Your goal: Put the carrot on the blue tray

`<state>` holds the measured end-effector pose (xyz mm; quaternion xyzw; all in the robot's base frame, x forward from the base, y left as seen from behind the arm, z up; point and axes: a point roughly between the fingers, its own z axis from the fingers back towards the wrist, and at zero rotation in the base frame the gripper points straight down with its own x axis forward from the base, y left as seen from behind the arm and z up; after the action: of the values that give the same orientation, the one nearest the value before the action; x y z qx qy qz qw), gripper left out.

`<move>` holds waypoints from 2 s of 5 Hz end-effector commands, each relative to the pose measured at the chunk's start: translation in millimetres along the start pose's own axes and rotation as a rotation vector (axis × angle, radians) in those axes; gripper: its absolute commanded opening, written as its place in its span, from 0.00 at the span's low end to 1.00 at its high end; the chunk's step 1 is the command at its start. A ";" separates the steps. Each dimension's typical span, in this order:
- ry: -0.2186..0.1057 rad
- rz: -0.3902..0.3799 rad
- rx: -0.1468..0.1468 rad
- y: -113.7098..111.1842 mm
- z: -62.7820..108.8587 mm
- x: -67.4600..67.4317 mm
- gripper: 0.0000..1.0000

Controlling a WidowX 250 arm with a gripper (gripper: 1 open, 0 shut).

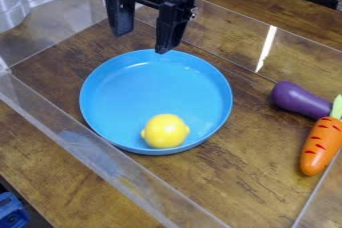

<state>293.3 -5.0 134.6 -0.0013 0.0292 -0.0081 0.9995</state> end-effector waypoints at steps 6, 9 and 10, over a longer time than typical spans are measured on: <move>-0.034 -0.039 -0.012 39.3 -23.9 17.2 1.00; -0.101 0.000 -0.034 28.7 -12.0 53.8 1.00; -0.088 0.001 -0.035 22.4 -13.3 55.9 1.00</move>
<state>340.8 19.4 100.0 -0.0210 0.0152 -0.0012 0.9997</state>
